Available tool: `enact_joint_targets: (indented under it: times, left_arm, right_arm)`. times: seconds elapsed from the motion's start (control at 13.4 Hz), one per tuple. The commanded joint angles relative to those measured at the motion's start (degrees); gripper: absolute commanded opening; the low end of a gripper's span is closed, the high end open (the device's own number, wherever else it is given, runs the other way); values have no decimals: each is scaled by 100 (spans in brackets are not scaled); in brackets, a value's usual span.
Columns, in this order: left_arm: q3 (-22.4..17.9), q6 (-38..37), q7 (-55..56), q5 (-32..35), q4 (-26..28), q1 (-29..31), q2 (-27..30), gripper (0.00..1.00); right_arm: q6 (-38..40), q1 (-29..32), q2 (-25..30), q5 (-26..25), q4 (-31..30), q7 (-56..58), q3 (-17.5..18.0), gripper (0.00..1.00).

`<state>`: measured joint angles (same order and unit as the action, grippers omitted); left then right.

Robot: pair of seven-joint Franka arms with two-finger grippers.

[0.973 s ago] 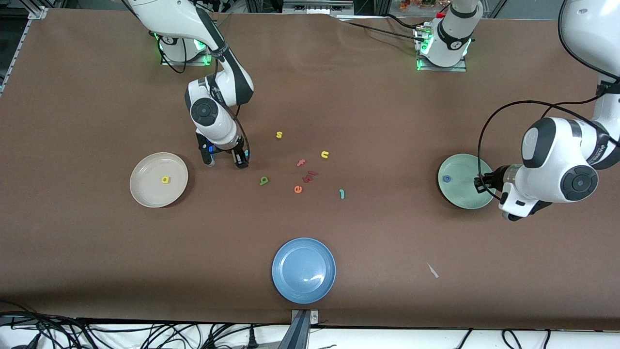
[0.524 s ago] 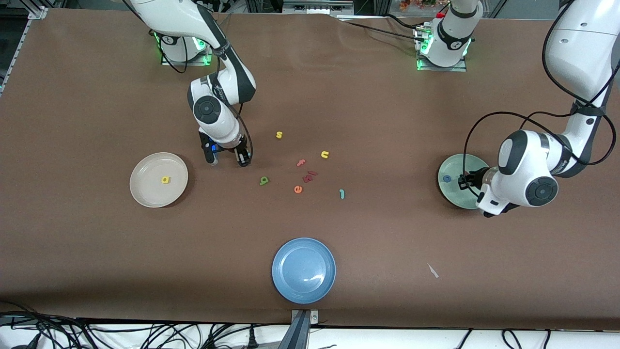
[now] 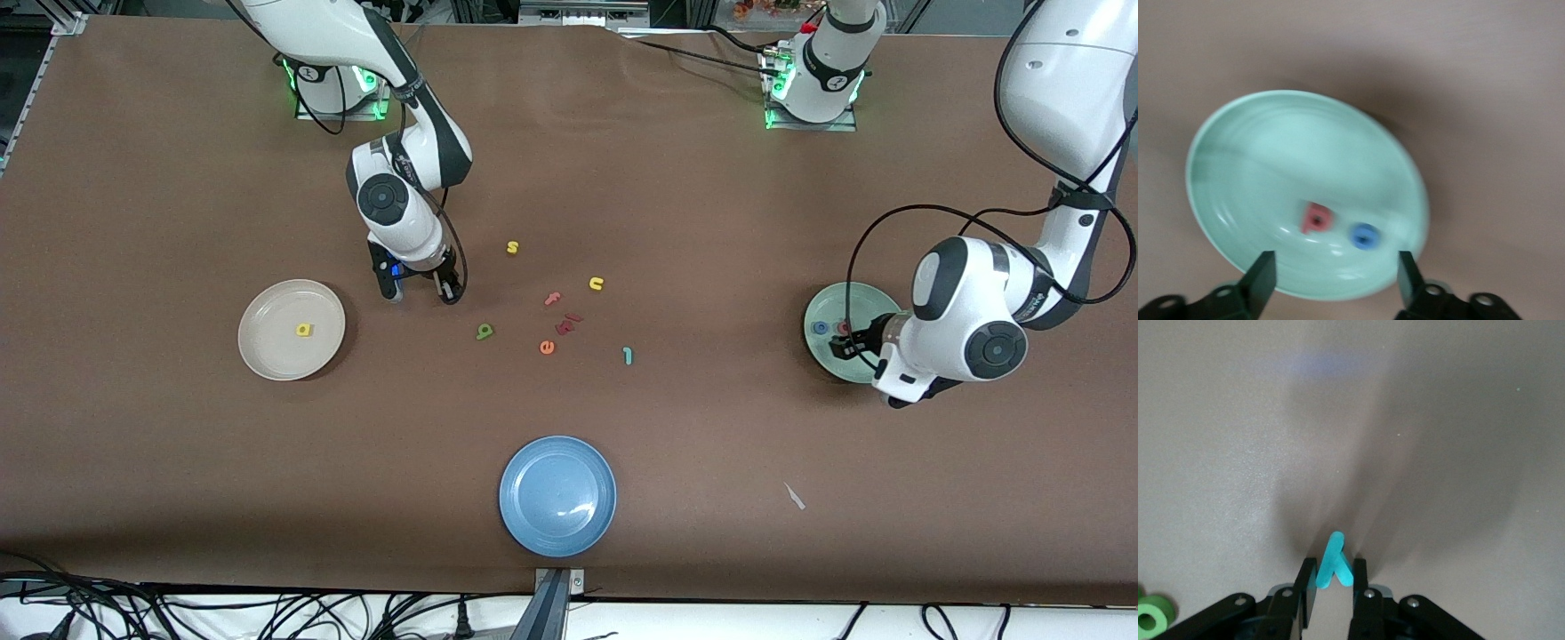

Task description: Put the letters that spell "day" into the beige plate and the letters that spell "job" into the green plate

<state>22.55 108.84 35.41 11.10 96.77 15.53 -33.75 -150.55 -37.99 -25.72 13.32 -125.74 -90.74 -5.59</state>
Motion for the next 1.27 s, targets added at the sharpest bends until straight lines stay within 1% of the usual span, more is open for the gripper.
enact_joint_targets:
  times: [0.0, 0.07, 0.22, 0.3, 0.37, 0.45, 0.52, 0.6, 0.75, 0.97, 1.05, 1.2]
  left_arm:
    - [363, -240, 841, 33, -341, -321, 141, 100]
    - [399, -205, 1236, 24, -465, -557, 71, 100]
    - [374, 83, 1835, 85, -807, -1224, -201, 100]
    - [365, 294, 1951, 129, -904, -1532, -341, 100]
    - [347, 505, 1987, 130, -949, -1822, -464, 100]
    - [295, 872, 1987, 130, -1114, -2112, -631, 100]
    - [233, 1163, 1987, 112, -1325, -2298, -850, 100]
    - [224, 1253, 1952, 95, -1553, -2387, -1044, 100]
    - [224, 1263, 1865, 112, -1818, -2580, -1335, 100]
    - [198, 1272, 944, 121, -2292, -2887, -1922, 100]
    - [76, 1263, 898, 121, -2346, -3028, -2003, 100]
    - [-310, 1272, 845, 112, -2364, -3370, -2004, 99]
  right_arm:
    - [-10, -60, -47, 4, -55, -15, 31, 15]
    - [7, -51, -21, -5, -21, 12, 31, 11]
    - [78, -51, 41, -5, 120, 143, 22, 9]
    - [191, -51, 111, -31, 173, 301, 14, 7]
    - [401, -51, 155, -31, 260, 659, -21, 6]
    - [629, -42, 207, -23, 339, 1063, -100, 5]
    - [806, -42, 260, -31, 401, 1406, -205, 4]
    - [1016, -42, 287, -57, 489, 1810, -267, 4]
    - [1368, -42, 322, -66, 621, 2776, -530, 4]
    - [1668, -42, 322, -67, 665, 4419, -1004, 4]
    - [1791, -42, 322, -66, 674, 4981, -1189, 4]
    - [1958, -42, 322, -66, 674, 6028, -1567, 5]
